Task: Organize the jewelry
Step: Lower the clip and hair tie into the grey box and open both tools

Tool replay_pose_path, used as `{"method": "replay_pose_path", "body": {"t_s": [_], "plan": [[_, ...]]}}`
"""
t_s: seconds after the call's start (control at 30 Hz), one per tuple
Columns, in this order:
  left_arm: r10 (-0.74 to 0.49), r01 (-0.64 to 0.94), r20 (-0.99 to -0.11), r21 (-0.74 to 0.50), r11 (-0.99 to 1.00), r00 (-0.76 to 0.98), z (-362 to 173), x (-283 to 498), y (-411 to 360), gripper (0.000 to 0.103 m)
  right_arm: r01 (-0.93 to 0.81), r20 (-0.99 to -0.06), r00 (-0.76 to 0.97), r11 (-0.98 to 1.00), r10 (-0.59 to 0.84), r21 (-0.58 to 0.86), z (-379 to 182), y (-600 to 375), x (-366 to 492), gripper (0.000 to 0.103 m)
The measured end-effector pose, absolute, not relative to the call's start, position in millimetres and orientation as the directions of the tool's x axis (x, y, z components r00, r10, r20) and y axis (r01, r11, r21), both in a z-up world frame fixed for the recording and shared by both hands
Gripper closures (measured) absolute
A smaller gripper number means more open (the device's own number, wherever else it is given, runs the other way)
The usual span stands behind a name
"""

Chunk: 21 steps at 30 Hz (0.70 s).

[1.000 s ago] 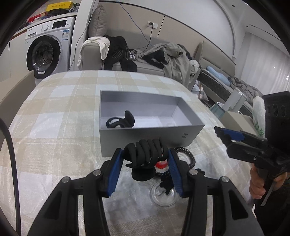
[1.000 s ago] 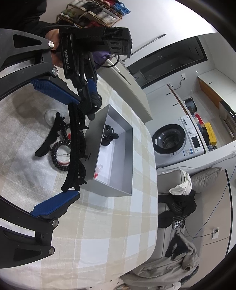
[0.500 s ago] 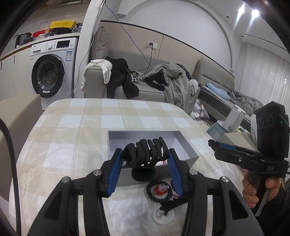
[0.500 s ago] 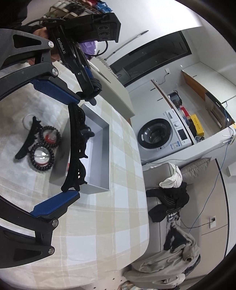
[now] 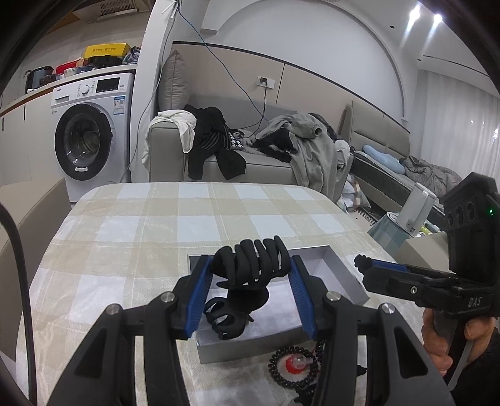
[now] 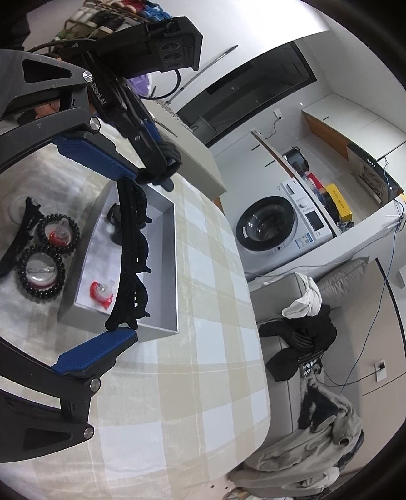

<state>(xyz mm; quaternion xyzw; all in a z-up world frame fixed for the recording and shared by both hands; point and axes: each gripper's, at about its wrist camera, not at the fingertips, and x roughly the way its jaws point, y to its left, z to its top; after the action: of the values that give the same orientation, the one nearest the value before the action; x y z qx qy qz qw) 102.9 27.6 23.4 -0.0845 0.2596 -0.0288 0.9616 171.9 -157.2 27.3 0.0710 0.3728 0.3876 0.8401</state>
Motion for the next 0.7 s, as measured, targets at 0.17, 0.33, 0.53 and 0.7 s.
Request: {"method": "replay_pose_path", "body": {"t_s": [0.17,0.33,0.53,0.7], "plan": [[-0.093,0.006,-0.509,-0.171,0.985,0.856,18,105,26,0.059,-0.615,-0.580,0.426,0.692,0.695,0.377,24,-148,174,0.008],[-0.084,-0.004,-0.516,-0.167,0.986,0.853,17,108,25,0.059,-0.613,-0.595,0.434,0.706,0.677,0.356,18,-142,178,0.008],[-0.084,-0.015,-0.535,-0.177,0.984,0.840,12,115,26,0.059,-0.617,-0.592,0.427,0.699,0.684,0.362,20,-140,180,0.008],[-0.090,-0.012,-0.556,-0.177,0.984,0.827,9,116,24,0.059,-0.623,-0.592,0.422,0.694,0.687,0.361,20,-137,179,0.003]]}}
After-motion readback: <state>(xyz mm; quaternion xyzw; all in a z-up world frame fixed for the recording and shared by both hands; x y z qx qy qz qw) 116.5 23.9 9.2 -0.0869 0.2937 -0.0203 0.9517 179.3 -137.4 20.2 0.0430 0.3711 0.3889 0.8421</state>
